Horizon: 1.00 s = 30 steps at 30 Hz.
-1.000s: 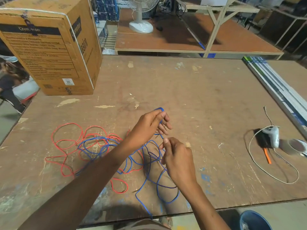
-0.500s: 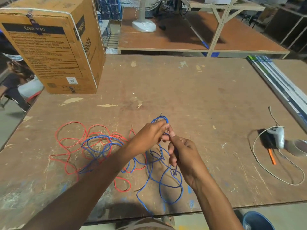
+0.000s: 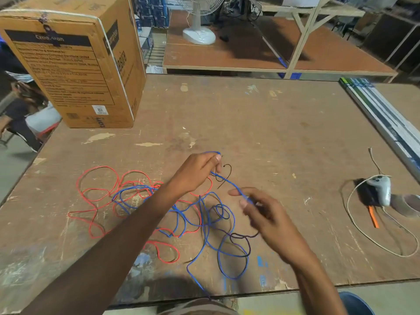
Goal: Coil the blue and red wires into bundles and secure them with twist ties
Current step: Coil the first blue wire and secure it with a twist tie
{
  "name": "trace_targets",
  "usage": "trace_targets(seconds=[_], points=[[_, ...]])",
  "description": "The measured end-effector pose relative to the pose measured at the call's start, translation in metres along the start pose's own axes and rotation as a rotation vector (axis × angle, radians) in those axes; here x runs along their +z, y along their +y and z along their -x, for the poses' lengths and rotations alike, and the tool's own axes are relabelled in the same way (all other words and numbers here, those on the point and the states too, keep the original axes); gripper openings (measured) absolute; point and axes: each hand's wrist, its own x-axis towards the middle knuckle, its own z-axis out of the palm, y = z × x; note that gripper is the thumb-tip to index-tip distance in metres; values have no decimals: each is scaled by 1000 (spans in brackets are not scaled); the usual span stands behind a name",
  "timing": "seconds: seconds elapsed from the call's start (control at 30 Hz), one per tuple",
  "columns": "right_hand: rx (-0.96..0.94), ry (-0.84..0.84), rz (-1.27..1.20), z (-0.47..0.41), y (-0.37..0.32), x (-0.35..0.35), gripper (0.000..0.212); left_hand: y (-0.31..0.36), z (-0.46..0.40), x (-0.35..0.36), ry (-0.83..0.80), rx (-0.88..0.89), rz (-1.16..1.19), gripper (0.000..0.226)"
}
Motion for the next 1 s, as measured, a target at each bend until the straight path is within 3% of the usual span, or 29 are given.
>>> trace_targets(seconds=[0.1, 0.17, 0.27, 0.33, 0.57, 0.73, 0.8, 0.87, 1.0], points=[[-80, 127, -51, -21, -6, -31, 25, 4, 18, 12, -142, -92, 239, 39], [-101, 297, -27, -42, -5, -42, 27, 20, 34, 23, -198, -87, 395, 39], [-98, 553, -109, -72, 1, -48, 13, 37, 49, 32, -270, -32, 505, 37], [-90, 614, -178, -88, 7, -46, 5, 44, 52, 31, -346, -32, 534, 37], [-103, 479, -112, -98, 37, -6, 11, 68, 52, 14, -456, -30, 901, 43], [-264, 383, 227, -64, 65, 27, 29, 67, 39, 8, -302, -51, 1202, 44], [-255, 362, 397, -49, 73, 38, 17, 65, 34, 7, -204, -51, 1221, 41], [-216, 341, 522, -40, 78, 44, 21, 64, 30, 7, -126, -78, 1173, 40], [-171, 285, 532, -40, 72, 43, 21, 59, 24, 15, 1, -112, 1072, 46]])
